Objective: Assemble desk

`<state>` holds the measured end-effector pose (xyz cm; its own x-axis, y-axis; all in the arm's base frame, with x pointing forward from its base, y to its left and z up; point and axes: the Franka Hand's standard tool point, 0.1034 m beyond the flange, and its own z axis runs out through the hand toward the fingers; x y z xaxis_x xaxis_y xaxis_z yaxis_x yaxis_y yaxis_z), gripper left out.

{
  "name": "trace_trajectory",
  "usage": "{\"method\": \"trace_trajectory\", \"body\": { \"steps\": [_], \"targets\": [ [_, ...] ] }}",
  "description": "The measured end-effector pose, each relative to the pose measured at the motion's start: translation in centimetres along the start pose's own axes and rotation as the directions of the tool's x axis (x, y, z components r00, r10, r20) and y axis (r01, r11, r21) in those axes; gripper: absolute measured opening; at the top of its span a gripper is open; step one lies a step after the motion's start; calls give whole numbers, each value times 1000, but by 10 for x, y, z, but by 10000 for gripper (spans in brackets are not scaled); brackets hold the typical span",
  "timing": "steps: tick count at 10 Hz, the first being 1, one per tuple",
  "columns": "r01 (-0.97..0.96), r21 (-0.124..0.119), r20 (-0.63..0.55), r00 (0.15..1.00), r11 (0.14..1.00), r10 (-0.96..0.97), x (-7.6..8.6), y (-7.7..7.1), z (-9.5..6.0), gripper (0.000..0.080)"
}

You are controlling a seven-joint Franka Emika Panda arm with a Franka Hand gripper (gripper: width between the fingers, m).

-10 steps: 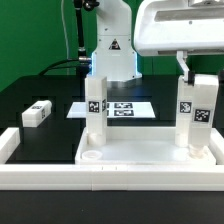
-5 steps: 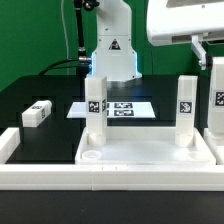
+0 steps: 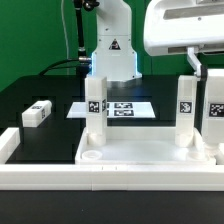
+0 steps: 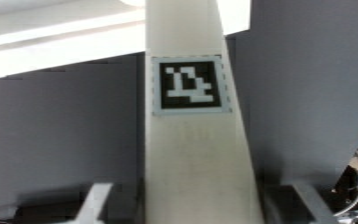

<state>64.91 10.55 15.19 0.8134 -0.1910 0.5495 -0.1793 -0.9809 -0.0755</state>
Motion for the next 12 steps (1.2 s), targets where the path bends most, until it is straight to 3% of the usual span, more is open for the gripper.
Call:
{"method": "trace_trajectory", "body": {
  "steps": [8,12],
  "targets": [
    [35,-4,4,999,999,-35,-7,4,3,297],
    [80,-13,4,997,997,-80,-5,14,4,297]
  ]
}}
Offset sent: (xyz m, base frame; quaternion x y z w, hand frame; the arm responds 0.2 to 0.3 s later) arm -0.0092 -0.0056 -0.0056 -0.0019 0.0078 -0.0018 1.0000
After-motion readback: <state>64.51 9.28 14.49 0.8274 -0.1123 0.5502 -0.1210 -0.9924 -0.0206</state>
